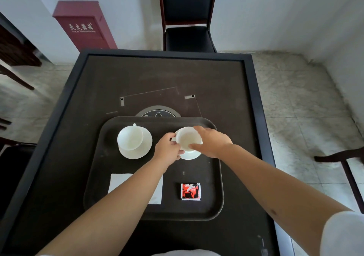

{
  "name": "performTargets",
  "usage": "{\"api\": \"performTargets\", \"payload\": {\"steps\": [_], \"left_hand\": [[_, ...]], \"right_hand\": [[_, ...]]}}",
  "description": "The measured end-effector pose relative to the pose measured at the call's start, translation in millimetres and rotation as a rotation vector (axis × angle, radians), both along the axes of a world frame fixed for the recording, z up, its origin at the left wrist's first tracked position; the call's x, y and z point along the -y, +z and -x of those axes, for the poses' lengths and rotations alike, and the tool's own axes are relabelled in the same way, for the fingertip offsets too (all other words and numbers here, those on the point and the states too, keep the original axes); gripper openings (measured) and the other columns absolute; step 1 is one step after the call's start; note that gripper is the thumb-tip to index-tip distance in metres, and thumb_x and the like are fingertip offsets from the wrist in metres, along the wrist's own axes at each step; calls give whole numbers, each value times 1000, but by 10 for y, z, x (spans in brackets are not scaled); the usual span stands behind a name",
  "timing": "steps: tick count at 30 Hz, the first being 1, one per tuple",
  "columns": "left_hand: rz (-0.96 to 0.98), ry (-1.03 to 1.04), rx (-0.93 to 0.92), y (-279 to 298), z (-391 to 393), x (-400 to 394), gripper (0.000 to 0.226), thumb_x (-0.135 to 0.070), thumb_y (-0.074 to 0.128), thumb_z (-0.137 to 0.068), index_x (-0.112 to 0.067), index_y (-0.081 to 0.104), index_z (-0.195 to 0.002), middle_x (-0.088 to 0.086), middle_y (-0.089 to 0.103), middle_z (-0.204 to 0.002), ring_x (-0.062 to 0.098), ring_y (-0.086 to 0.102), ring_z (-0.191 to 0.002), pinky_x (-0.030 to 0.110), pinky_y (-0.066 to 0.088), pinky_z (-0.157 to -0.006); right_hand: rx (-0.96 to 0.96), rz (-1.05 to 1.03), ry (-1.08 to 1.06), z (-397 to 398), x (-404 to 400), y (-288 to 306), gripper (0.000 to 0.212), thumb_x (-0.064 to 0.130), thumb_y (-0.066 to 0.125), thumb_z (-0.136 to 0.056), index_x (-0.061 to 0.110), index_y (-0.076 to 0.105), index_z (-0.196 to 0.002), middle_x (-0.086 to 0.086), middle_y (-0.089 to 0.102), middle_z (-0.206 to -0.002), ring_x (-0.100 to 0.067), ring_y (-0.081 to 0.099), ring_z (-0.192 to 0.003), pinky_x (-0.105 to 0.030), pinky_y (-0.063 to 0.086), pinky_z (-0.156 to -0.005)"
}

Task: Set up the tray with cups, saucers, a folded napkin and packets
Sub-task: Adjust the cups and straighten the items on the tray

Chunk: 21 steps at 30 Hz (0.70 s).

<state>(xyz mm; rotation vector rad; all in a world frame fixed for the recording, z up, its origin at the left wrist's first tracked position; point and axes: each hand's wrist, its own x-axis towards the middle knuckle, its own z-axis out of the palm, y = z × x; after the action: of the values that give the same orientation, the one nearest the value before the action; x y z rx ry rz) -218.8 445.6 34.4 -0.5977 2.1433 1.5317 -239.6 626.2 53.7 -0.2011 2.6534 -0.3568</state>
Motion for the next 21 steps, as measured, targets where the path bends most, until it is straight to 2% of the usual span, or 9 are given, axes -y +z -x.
{"api": "performTargets", "payload": {"steps": [3,5,7,9,12,15,17,19,21], "left_hand": [[95,30,-61,-2,24,22,26,-11,61,-92,-24,57,-115,2,67,-110,14,69,-85,32,60,-73],[125,-2,-80,10,17,33,23,-14,63,-90,-26,56,-109,0,67,-109,16,65,-91,36,58,-78],[123,-63,-78,23,-4,26,31,-15,67,-86,-28,53,-110,-3,63,-108,18,61,-95,35,58,-76],[66,-67,-38,24,-21,16,41,-11,69,-85,-31,51,-115,-3,61,-109,22,61,-98,37,60,-75],[-30,29,6,36,-19,9,43,-6,66,-89,-36,50,-115,2,63,-112,22,70,-87,36,61,-68],[-19,115,-20,37,-13,7,28,-10,62,-93,-30,51,-110,3,63,-111,18,71,-80,30,60,-62],[-2,107,-51,24,-20,-4,25,-12,63,-92,-28,53,-108,4,64,-114,19,68,-89,34,61,-70],[-6,41,-69,19,-26,-18,38,-10,68,-87,-30,54,-116,1,62,-118,22,62,-101,38,60,-78],[-23,-14,-56,42,-22,-28,53,-6,70,-85,-31,52,-128,-1,59,-120,25,59,-106,40,60,-80]], "right_hand": [[-39,32,-11,82,-29,33,43,45,55,-93,25,49,-130,-2,49,-130,-25,51,-112,-39,49,-79],[-91,70,-19,124,-5,36,29,36,53,-96,19,57,-118,1,51,-127,-24,47,-114,-36,46,-81],[-97,123,-67,142,40,31,19,28,50,-98,13,60,-103,-2,59,-114,-26,51,-102,-33,44,-73],[-68,110,-133,148,59,24,19,26,45,-98,12,58,-93,-8,63,-96,-30,54,-84,-35,47,-68],[-37,120,-180,159,24,-9,18,29,46,-97,19,60,-104,-5,63,-97,-29,57,-85,-37,52,-72],[15,162,-181,168,-27,-22,26,31,51,-95,27,58,-120,0,63,-105,-24,58,-90,-35,50,-73],[45,172,-175,171,-52,-29,30,31,53,-93,30,58,-123,1,63,-106,-22,58,-88,-33,49,-69],[80,189,-174,155,-56,-48,32,32,53,-92,31,57,-124,-1,65,-103,-21,60,-85,-33,51,-67],[120,264,-222,112,-54,-90,29,31,47,-95,28,58,-122,-1,69,-91,-20,64,-75,-35,55,-68]]}}
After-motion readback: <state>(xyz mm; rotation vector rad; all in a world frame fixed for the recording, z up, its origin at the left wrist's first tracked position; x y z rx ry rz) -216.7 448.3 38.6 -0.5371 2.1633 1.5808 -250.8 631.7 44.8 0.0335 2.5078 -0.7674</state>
